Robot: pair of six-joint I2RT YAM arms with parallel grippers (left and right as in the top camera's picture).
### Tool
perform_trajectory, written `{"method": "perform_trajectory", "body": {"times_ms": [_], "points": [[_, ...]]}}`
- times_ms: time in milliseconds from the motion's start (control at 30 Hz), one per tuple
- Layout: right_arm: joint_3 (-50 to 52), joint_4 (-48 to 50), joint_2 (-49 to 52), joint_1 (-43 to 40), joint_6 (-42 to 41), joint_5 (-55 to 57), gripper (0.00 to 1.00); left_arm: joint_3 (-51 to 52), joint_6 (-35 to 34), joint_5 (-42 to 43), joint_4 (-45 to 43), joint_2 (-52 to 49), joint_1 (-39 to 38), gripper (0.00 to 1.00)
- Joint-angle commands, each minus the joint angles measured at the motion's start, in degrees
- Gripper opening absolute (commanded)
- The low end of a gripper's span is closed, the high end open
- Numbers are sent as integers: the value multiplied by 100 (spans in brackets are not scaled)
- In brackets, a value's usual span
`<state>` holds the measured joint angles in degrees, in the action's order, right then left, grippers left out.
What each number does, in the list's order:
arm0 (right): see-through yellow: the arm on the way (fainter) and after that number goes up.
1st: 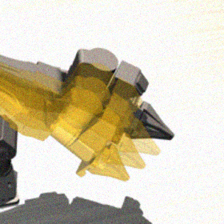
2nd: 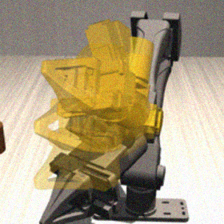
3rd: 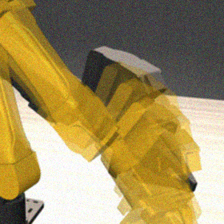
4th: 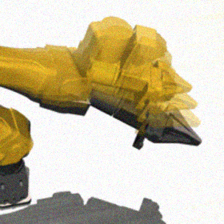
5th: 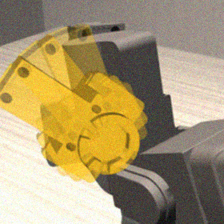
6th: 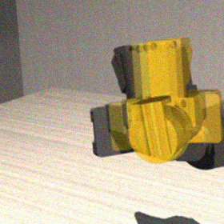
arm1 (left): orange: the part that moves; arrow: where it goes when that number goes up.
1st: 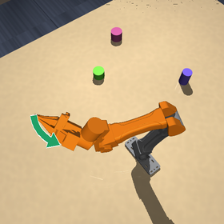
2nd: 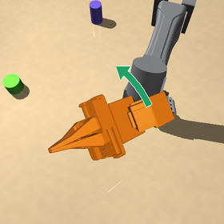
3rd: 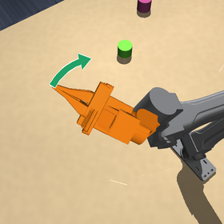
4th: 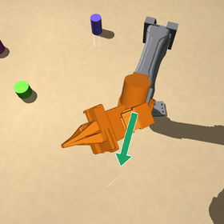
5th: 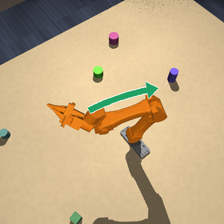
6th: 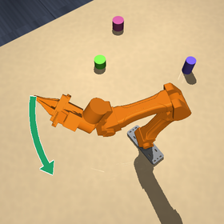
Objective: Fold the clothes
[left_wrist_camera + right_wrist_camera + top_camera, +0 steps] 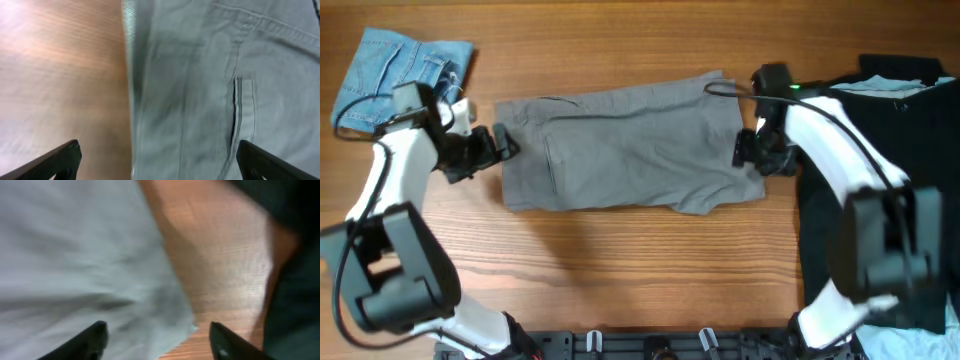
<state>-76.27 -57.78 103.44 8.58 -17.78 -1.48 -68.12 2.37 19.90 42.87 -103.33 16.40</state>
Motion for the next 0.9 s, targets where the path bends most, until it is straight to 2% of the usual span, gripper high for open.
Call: {"method": "perform_trajectory", "body": {"times_ms": [0,100,133,167,233,267,300,400,500,533,600,633,700,867], "points": [[-44,337,-815,-15,898,-1276,79,-35,319,120,-236,-660,-195,100],[-28,542,-844,-13,881,-1508,78,-35,319,286,-289,-1012,-251,96],[-4,595,-811,0,879,-1508,77,-35,319,378,-291,-1113,-264,91],[20,680,-723,20,874,-1510,74,-35,321,527,-289,-1215,-282,80],[24,833,-496,24,789,-1513,79,-35,321,671,-278,-1342,-308,32],[24,872,-382,24,721,-1510,79,-35,319,691,-249,-1346,-308,15],[24,881,-249,24,708,-1517,79,-37,319,739,-205,-1344,-306,4],[22,852,79,22,706,-1613,64,-61,317,752,9,-1250,-256,4],[24,695,527,87,710,-2232,38,-313,203,750,638,-935,-76,4],[24,575,682,127,706,-2319,23,-483,184,750,938,-780,-26,4],[24,398,960,210,422,-1939,10,-719,188,667,1281,-542,2,4],[24,286,1156,249,-63,-1478,4,-850,188,529,1438,-409,2,4],[24,271,1528,249,-485,-1226,4,-1145,186,164,1729,-105,0,4],[24,426,2037,249,-302,-1504,4,-1869,-55,31,2149,564,-63,4]]}}
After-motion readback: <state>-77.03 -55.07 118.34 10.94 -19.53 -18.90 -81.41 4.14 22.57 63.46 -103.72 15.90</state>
